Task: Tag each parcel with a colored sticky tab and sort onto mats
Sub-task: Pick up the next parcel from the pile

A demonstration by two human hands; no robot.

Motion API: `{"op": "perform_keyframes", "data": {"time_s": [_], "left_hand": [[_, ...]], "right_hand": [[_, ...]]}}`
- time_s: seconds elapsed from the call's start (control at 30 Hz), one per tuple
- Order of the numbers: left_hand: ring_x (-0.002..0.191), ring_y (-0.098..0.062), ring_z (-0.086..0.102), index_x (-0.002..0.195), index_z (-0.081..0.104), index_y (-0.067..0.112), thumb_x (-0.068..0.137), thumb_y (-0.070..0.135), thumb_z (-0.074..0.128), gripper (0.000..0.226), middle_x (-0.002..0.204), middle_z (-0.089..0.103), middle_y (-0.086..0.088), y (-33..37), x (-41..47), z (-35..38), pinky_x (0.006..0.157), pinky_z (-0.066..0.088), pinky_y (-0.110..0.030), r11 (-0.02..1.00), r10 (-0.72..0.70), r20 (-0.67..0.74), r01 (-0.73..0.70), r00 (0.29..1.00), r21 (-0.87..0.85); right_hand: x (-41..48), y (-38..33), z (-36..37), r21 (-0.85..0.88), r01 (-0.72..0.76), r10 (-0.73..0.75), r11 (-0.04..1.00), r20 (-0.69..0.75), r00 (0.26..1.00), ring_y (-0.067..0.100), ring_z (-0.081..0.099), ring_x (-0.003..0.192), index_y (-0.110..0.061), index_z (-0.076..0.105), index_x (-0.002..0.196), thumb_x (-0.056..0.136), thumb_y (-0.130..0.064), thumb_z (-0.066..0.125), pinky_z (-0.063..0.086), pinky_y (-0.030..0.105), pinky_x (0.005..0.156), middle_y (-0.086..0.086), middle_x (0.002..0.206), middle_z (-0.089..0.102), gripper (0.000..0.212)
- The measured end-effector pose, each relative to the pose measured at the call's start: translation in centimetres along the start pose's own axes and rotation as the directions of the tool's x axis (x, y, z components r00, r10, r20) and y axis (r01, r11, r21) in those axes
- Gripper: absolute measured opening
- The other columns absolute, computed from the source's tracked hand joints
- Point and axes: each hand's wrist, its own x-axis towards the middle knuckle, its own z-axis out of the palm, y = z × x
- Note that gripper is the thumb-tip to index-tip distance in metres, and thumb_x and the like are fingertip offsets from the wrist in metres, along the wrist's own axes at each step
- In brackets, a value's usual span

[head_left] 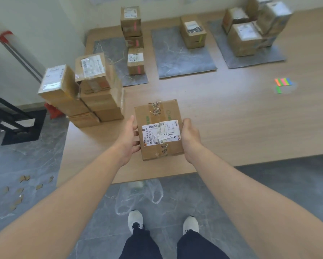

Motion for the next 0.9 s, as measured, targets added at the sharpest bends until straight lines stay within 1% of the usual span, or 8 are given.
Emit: {"op": "perform_keyframes", "data": {"time_s": [0.07, 0.17, 0.33, 0.43, 0.53, 0.67, 0.77, 0.9], "left_hand": [[0.101, -0.026, 0.065, 0.106, 0.062, 0.024, 0.101, 0.061, 0.032, 0.047, 0.109, 0.065, -0.003, 0.5, 0.1, 2.7, 0.101, 0.049, -0.043, 1.000, 0.013, 0.010, -0.013, 1.000, 0.004], [0.104, -0.027, 0.067, 0.114, 0.061, 0.024, 0.101, 0.061, 0.032, 0.049, 0.116, 0.067, -0.005, 1.2, 0.9, 6.1, 0.101, 0.051, -0.045, 1.000, 0.016, 0.036, -0.017, 0.999, 0.021], [0.100, -0.027, 0.067, 0.108, 0.063, 0.025, 0.102, 0.059, 0.032, 0.046, 0.110, 0.067, -0.004, 2.3, 2.8, 10.2, 0.100, 0.052, -0.045, 0.999, 0.001, 0.081, -0.004, 0.997, 0.042], [0.098, -0.026, 0.067, 0.105, 0.062, 0.026, 0.102, 0.059, 0.033, 0.044, 0.108, 0.067, -0.003, 3.1, 4.7, 12.0, 0.100, 0.051, -0.045, 0.999, -0.027, 0.095, 0.023, 0.995, 0.041], [0.097, -0.026, 0.067, 0.104, 0.062, 0.026, 0.102, 0.058, 0.033, 0.043, 0.106, 0.068, -0.003, 3.7, 6.8, 13.8, 0.100, 0.052, -0.045, 0.998, -0.043, 0.116, 0.037, 0.992, 0.057], [0.097, -0.026, 0.067, 0.104, 0.062, 0.028, 0.102, 0.056, 0.033, 0.041, 0.109, 0.067, -0.004, 4.9, 9.9, 15.6, 0.099, 0.052, -0.044, 0.996, -0.068, 0.133, 0.060, 0.989, 0.058], [0.096, -0.026, 0.067, 0.108, 0.062, 0.026, 0.102, 0.055, 0.033, 0.041, 0.107, 0.067, -0.003, 5.7, 11.7, 16.5, 0.099, 0.052, -0.044, 0.996, -0.064, 0.150, 0.053, 0.987, 0.073], [0.098, -0.027, 0.068, 0.114, 0.060, 0.023, 0.102, 0.054, 0.034, 0.042, 0.111, 0.067, -0.005, 6.9, 13.6, 17.9, 0.098, 0.053, -0.044, 0.993, -0.075, 0.161, 0.059, 0.984, 0.099]], "right_hand": [[1.0, -0.6, -2.4, 0.015, 0.008, -0.008, 1.000, -0.008, 1.000, 0.021, 0.058, 0.072, -0.015, 0.064, 0.085, 0.099, -0.038, 0.032, 0.041, 0.031, 0.065, 0.000, 0.080, 0.071, 0.042], [2.7, -1.3, -5.4, 0.044, 0.007, -0.006, 0.999, -0.033, 0.999, 0.021, 0.060, 0.072, -0.014, 0.065, 0.090, 0.097, -0.038, 0.034, 0.043, 0.031, 0.067, -0.001, 0.081, 0.072, 0.040], [5.3, -2.2, -8.6, 0.084, 0.010, -0.004, 0.996, -0.071, 0.997, 0.018, 0.059, 0.069, -0.014, 0.067, 0.093, 0.098, -0.034, 0.036, 0.043, 0.030, 0.067, -0.005, 0.075, 0.070, 0.037], [7.2, -2.6, -9.6, 0.092, -0.011, 0.021, 0.996, -0.109, 0.994, 0.019, 0.061, 0.070, -0.011, 0.067, 0.094, 0.097, -0.036, 0.036, 0.045, 0.031, 0.069, -0.004, 0.076, 0.072, 0.040], [9.4, -3.3, -10.2, 0.115, -0.026, 0.042, 0.993, -0.141, 0.989, 0.015, 0.059, 0.061, -0.016, 0.067, 0.092, 0.099, -0.034, 0.036, 0.043, 0.026, 0.061, -0.009, 0.066, 0.068, 0.036], [12.4, -4.2, -10.2, 0.153, -0.030, 0.057, 0.988, -0.176, 0.983, 0.018, 0.058, 0.062, -0.014, 0.068, 0.093, 0.098, -0.033, 0.036, 0.043, 0.027, 0.062, -0.010, 0.062, 0.066, 0.036], [14.6, -5.0, -10.1, 0.167, -0.033, 0.065, 0.985, -0.191, 0.979, 0.021, 0.058, 0.063, -0.006, 0.067, 0.098, 0.096, -0.034, 0.037, 0.047, 0.032, 0.064, -0.005, 0.066, 0.067, 0.041], [16.9, -5.7, -10.6, 0.160, -0.026, 0.060, 0.987, -0.213, 0.975, 0.019, 0.058, 0.062, -0.012, 0.068, 0.095, 0.097, -0.034, 0.038, 0.043, 0.028, 0.059, -0.006, 0.066, 0.067, 0.037]]}}
